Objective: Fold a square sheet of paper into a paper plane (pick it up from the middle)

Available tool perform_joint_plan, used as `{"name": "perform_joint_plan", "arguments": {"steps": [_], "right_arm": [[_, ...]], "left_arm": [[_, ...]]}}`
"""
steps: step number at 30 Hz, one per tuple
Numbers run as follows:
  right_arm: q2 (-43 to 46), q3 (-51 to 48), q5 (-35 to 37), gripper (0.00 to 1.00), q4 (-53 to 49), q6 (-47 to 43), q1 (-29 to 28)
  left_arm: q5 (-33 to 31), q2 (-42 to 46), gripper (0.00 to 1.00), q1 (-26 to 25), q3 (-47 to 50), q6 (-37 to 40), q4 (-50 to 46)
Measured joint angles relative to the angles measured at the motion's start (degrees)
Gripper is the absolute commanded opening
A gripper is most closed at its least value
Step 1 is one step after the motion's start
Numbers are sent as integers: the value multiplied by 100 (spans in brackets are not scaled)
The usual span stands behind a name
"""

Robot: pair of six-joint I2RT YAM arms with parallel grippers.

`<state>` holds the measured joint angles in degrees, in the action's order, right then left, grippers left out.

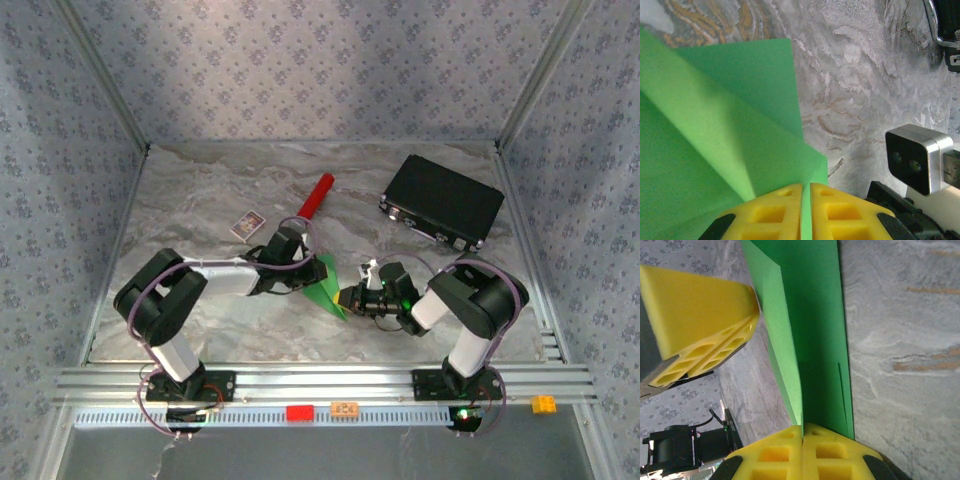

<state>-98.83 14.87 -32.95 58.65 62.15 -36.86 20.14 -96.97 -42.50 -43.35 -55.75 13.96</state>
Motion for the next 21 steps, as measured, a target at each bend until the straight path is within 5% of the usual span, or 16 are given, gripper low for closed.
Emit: {"name": "perform_joint_plan", "arguments": {"steps": [21], "right_arm": [[-13, 42, -55, 0, -74, 2, 17]], "left_arm": [[-4, -446, 12, 0, -214, 127, 0]]}}
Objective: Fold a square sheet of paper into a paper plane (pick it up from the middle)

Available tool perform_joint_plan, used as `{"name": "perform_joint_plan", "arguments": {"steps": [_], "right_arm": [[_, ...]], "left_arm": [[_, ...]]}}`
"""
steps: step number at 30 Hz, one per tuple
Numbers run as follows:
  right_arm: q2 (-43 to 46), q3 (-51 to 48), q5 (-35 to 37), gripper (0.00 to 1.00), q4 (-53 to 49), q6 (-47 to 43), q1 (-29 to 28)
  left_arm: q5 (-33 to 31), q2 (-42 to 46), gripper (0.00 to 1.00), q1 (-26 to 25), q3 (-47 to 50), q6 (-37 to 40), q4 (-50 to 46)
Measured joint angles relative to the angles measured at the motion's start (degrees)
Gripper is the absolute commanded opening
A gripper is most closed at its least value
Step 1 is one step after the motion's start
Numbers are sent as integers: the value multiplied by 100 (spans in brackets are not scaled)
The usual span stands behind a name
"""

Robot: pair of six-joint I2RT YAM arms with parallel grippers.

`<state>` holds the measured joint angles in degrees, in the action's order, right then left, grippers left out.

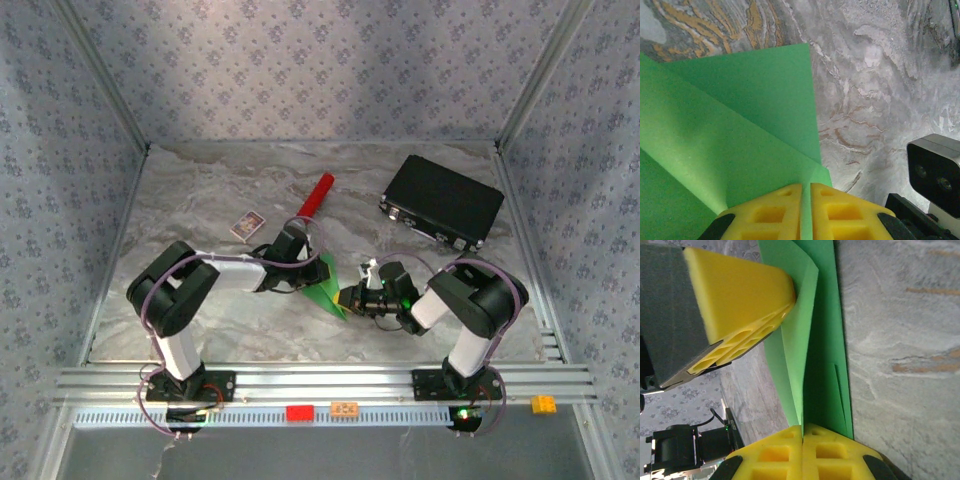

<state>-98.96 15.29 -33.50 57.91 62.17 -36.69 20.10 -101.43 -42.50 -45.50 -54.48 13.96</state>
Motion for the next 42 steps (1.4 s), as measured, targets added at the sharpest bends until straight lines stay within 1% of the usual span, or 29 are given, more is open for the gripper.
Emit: {"name": "perform_joint_plan", "arguments": {"steps": [16, 21, 26, 29, 33, 38, 42], "right_arm": [[7, 39, -46, 1, -96, 0, 20], [46, 46, -39, 5, -166, 0, 17], [199, 96, -15, 13, -472, -11, 17], [450, 105, 17, 19, -848, -98, 17], [741, 122, 28, 24, -1307, -269, -17], [896, 256, 50, 25, -1779, -501, -79], [953, 310, 116, 21, -2020, -634, -103]], "left_arm": [[7, -177, 11, 0, -85, 24, 0], [4, -179, 11, -2, -85, 52, 0], [4, -181, 11, -2, -87, 92, 0], [7, -188, 11, -2, -87, 105, 0], [7, -188, 11, -2, -92, 107, -2], [7, -188, 11, -2, -92, 107, -2], [7, -188, 11, -2, -92, 107, -2]]}}
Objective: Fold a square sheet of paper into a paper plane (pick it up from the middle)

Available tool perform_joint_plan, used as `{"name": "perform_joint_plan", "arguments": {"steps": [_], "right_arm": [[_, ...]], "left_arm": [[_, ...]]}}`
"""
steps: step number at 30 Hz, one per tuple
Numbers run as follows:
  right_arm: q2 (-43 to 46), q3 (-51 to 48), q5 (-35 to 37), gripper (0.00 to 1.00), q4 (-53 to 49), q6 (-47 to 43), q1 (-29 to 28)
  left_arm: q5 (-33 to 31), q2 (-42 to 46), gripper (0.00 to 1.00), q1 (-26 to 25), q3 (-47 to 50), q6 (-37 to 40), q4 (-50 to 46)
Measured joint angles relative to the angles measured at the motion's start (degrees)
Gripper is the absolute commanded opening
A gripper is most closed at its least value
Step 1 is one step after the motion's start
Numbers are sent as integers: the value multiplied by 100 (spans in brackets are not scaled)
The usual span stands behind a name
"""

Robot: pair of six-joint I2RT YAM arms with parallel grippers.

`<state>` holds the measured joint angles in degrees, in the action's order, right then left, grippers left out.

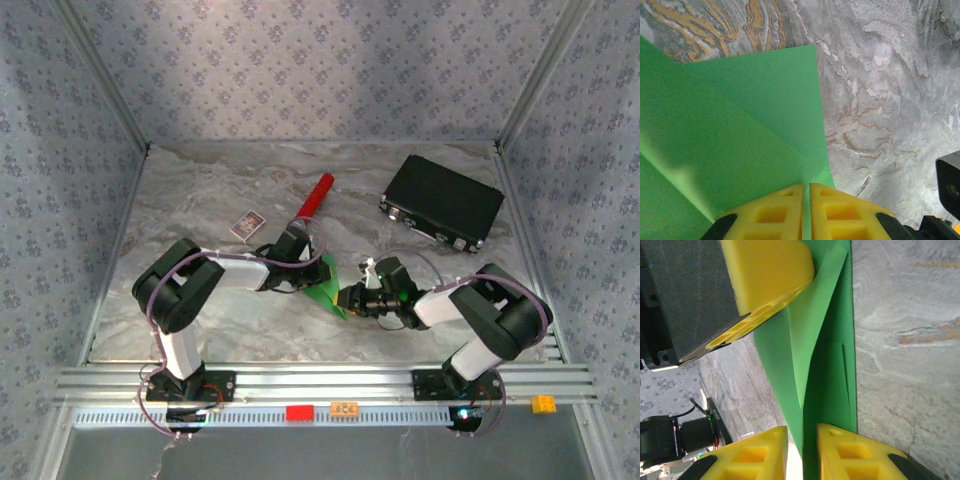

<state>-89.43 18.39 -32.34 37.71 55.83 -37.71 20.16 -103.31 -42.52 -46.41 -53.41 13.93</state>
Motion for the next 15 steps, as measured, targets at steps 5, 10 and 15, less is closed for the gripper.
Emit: {"name": "perform_joint_plan", "arguments": {"steps": [5, 10, 15], "right_arm": [[20, 24, 107, 14, -195, -131, -31], [22, 24, 153, 14, -232, -144, -31], [155, -13, 168, 17, -317, -144, -42]], "left_arm": [[0, 0, 11, 0, 0, 2, 0], [15, -11, 11, 0, -4, 2, 4], [46, -26, 11, 0, -7, 0, 22]]}}
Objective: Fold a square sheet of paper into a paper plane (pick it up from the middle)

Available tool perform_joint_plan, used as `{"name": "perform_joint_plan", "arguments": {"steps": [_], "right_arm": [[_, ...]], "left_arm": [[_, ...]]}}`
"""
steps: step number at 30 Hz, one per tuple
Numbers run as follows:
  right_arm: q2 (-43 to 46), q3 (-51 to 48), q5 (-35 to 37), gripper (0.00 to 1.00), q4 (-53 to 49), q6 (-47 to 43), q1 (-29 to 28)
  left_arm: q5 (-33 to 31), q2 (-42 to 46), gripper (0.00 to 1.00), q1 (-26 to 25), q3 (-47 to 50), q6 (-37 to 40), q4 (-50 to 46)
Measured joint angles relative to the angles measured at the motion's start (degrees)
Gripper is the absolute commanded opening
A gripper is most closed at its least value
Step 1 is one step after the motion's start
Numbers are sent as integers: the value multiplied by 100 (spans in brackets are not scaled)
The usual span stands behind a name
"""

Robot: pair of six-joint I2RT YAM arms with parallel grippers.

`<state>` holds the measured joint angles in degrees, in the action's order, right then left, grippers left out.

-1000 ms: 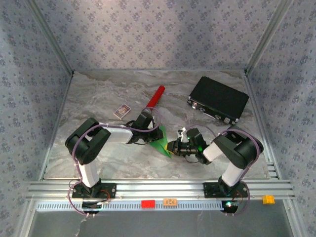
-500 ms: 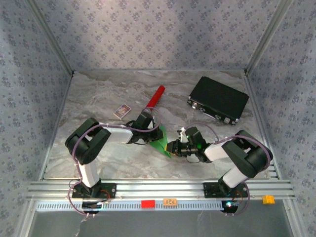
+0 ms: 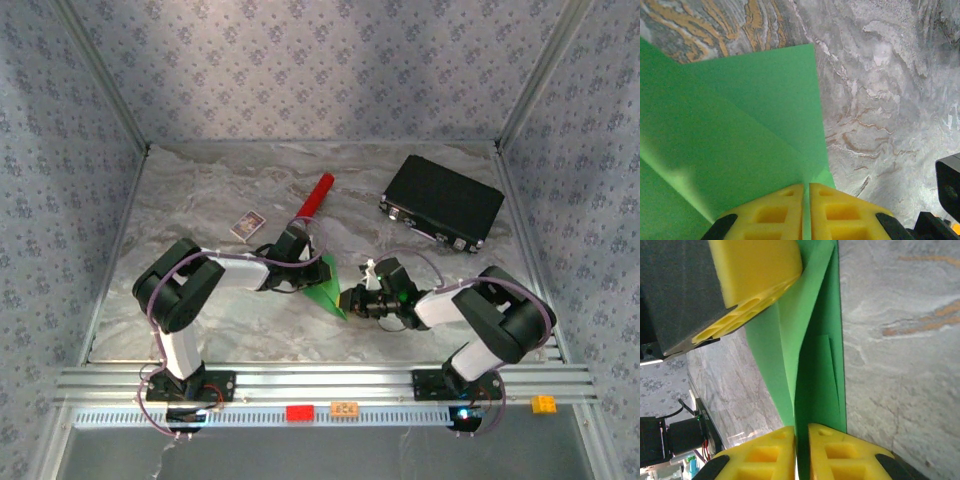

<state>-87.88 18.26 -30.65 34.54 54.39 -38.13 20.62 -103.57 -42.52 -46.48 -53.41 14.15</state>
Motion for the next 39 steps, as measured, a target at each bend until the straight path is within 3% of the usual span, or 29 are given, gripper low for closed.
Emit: {"name": "perform_joint_plan", "arguments": {"steps": [6, 15, 24, 29, 35, 39], "right_arm": [[269, -52, 46, 19, -361, -57, -2], [297, -120, 133, 9, -435, -175, -4], [387, -166, 131, 18, -385, -151, -4], [612, -184, 175, 18, -743, -181, -4], [623, -212, 258, 8, -828, -195, 0], [544, -275, 195, 7, -651, -146, 28]], "left_arm": [[24, -17, 11, 0, -22, 0, 4], [59, -42, 10, 0, -31, 0, 28], [61, -48, 11, 0, -31, 0, 50], [61, -48, 10, 0, -31, 0, 52], [61, -48, 10, 0, -31, 0, 61], [63, -50, 10, -2, -31, 0, 63]]}}
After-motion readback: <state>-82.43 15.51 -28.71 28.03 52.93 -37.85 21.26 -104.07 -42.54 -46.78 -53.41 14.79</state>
